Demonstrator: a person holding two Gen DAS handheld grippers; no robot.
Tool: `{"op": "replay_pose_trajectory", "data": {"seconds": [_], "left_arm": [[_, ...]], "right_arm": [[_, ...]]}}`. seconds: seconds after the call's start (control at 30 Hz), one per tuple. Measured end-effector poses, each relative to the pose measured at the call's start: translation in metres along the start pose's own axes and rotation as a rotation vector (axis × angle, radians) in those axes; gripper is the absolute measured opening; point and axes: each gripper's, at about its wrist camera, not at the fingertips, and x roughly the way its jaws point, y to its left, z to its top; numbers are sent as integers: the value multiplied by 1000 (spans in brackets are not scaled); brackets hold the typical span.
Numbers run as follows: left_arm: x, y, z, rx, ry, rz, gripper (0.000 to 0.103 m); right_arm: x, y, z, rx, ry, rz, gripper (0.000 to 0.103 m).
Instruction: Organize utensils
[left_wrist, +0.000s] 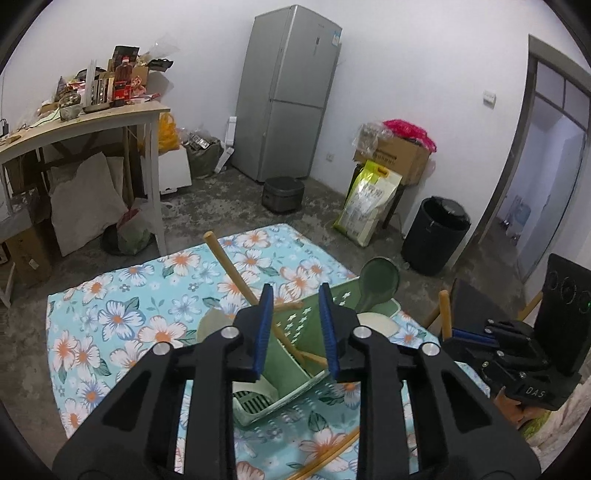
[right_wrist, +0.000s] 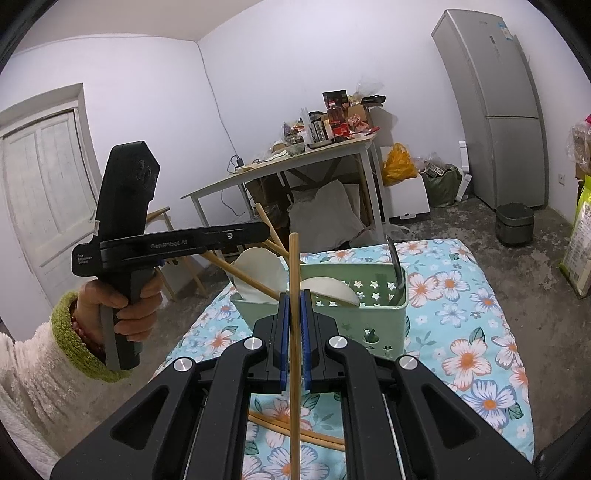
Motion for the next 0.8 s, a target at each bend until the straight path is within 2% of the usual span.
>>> {"op": "replay_pose_trajectory", "data": {"seconds": [0.17,0.47,0.63,0.8], "left_arm": [[13,3,2,-8,58,28,10],[11,-6,2,23,46,67,7],[0,-12,6,31,2,73,4],[-32,-18,14,32,-93,76,4]], "right_arm": [[0,-1,0,3,-3,1,6],[-1,-7,-2,18,-12,2,6],[-2,-6,-2,18,-13,2,6],[-4,-4,-1,12,-18,1,6]]}}
